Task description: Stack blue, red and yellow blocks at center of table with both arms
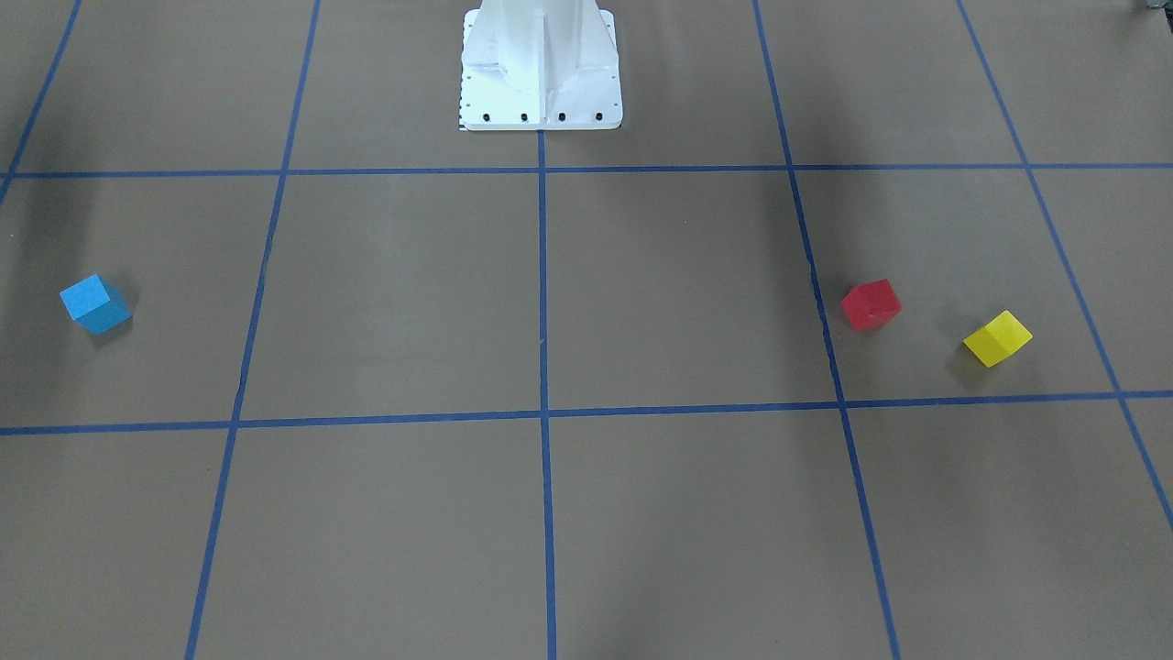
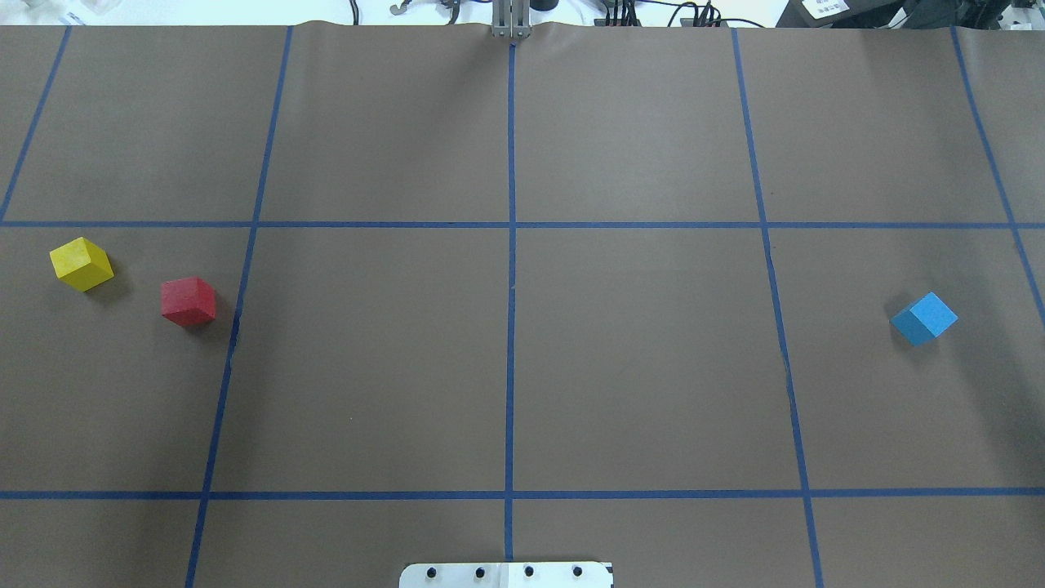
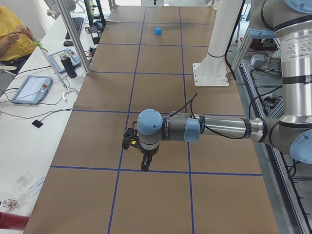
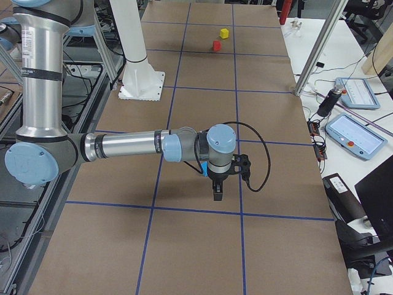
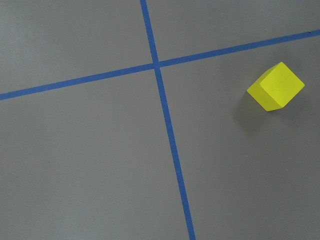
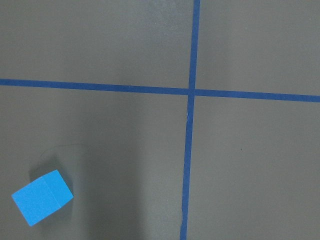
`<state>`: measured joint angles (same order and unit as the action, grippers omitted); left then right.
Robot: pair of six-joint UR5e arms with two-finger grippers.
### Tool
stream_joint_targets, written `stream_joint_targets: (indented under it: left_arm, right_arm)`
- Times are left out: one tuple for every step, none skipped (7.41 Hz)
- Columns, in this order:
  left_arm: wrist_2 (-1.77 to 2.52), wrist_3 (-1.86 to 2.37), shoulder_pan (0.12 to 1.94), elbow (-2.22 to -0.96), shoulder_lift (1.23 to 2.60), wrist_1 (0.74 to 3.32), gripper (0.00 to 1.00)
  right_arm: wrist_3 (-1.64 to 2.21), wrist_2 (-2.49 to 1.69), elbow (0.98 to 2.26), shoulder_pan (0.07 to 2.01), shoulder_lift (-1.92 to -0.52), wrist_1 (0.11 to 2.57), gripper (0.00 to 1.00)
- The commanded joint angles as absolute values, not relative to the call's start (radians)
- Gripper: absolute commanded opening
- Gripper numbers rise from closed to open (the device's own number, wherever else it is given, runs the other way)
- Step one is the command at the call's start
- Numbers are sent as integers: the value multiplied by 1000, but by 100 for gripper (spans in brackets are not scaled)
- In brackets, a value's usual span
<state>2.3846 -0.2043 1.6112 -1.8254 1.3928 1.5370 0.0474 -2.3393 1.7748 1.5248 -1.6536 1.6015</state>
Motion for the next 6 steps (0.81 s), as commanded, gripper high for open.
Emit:
stream_joint_targets:
  left_arm:
    - [2382,-207,1611,-1828,1391,1543,100]
    - [2384,-201,1611,-1829,1393,1549,100]
    - [2382,-204,1611,-1835,1393,1548,100]
    - [2379,-203,1611,-1833,1394,1549,100]
    - [2379,-201,1611,-1835,1410,1549,100]
    - [2381,-201,1611,-1836,1413,1549,100]
  right_arm:
    - [48,-2339,1775,1525,-1654,1601,100]
    - [48,-2342,1776,1525,-1654,1601,100]
    - [48,-2359,1782,1525,-1654,1601,100]
    - [46,-2359,1787,1525,-1654,1600,100]
    - [52,-2356,1784,1510,-1654,1594,100]
    - [55,-2359,1784,1506,-1654,1544,100]
